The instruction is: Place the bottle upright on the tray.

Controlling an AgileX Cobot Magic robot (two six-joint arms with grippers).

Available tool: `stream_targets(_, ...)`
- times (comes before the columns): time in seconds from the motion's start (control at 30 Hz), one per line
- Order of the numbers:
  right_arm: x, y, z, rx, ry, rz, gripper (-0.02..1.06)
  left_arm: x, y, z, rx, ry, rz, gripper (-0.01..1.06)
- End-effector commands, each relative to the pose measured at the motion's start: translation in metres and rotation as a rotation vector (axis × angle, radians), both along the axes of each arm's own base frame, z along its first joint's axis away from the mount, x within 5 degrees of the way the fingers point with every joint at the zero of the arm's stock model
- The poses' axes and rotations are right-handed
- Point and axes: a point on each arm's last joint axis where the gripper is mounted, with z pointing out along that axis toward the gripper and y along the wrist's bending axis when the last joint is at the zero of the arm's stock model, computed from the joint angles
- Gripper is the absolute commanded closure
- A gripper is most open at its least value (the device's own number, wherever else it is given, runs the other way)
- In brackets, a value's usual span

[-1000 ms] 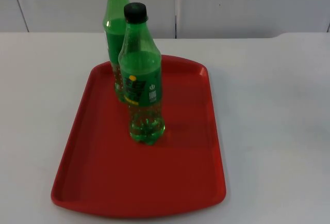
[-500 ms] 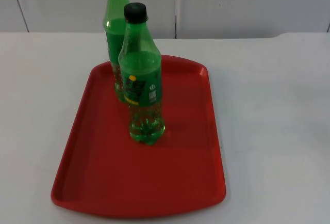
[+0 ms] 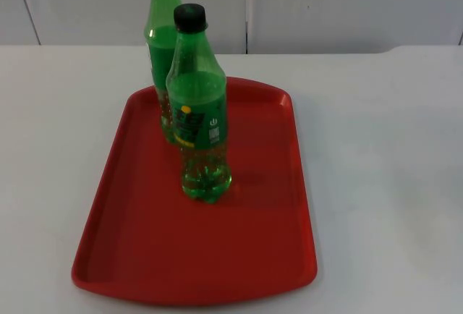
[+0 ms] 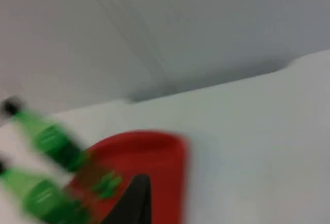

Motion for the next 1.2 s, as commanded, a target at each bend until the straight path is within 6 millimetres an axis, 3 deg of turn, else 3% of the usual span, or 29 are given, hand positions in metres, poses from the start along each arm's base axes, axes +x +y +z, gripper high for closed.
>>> stream_targets(0.0, -0.007, 0.014, 0.005, 0.017, 0.032, 0.182, 0.0, 0.0, 0.0, -0.001, -0.007, -0.001, 0.001, 0.18)
stream_targets(0.1, -0.014, 0.025, 0.007, 0.112, 0.09, 0.303, 0.0, 0.0, 0.0, -0.001, -0.007, -0.001, 0.001, 0.18)
stream_targets(0.23, -0.032, 0.048, 0.017, 0.193, 0.164, 0.733, 0.0, 0.0, 0.0, -0.001, -0.007, -0.001, 0.001, 0.18)
stream_targets(0.5, -0.015, 0.049, 0.011, 0.196, 0.203, 0.789, 0.0, 0.0, 0.0, -0.001, -0.007, -0.001, 0.001, 0.18)
stream_targets(0.6, -0.017, 0.049, 0.014, 0.095, 0.086, 0.831, 0.0, 0.0, 0.0, -0.001, -0.007, -0.001, 0.001, 0.18)
stream_targets(0.67, -0.022, 0.049, 0.036, -0.072, -0.132, 0.845, 0.0, 0.0, 0.0, -0.001, -0.007, -0.001, 0.001, 0.18)
stream_targets(0.73, -0.02, 0.042, 0.069, -0.295, -0.377, 0.711, 0.0, 0.0, 0.0, -0.001, -0.007, -0.001, 0.001, 0.18)
stream_targets(0.77, -0.02, 0.042, 0.069, -0.295, -0.377, 0.711, 0.0, 0.0, 0.0, -0.001, -0.007, -0.001, 0.001, 0.18)
stream_targets(0.87, -0.016, 0.021, 0.127, -0.566, -0.633, 0.34, 0.0, 0.0, 0.0, -0.001, -0.007, -0.001, 0.001, 0.18)
stream_targets(0.9, -0.016, 0.021, 0.127, -0.566, -0.633, 0.34, 0.0, 0.0, 0.0, -0.001, -0.007, -0.001, 0.001, 0.18)
stream_targets(0.93, -0.016, 0.011, 0.145, -0.625, -0.68, 0.193, 0.0, 0.0, 0.0, -0.001, -0.007, -0.001, 0.001, 0.18)
stream_targets(1.0, -0.013, -0.018, 0.174, -0.708, -0.702, -0.182, 0.0, 0.0, 0.0, -0.001, -0.007, -0.001, 0.001, 0.18)
stream_targets(1.03, -0.016, -0.041, 0.189, -0.757, -0.678, -0.464, 0.0, 0.0, 0.0, -0.001, -0.007, -0.001, 0.001, 0.18)
stream_targets(1.07, -0.016, -0.041, 0.189, -0.757, -0.678, -0.464, 0.0, 0.0, 0.0, -0.001, -0.007, -0.001, 0.001, 0.18)
stream_targets(1.17, -0.02, -0.08, 0.195, -0.999, -0.486, -0.896, 0.0, 0.0, 0.0, -0.001, -0.007, -0.001, 0.001, 0.18)
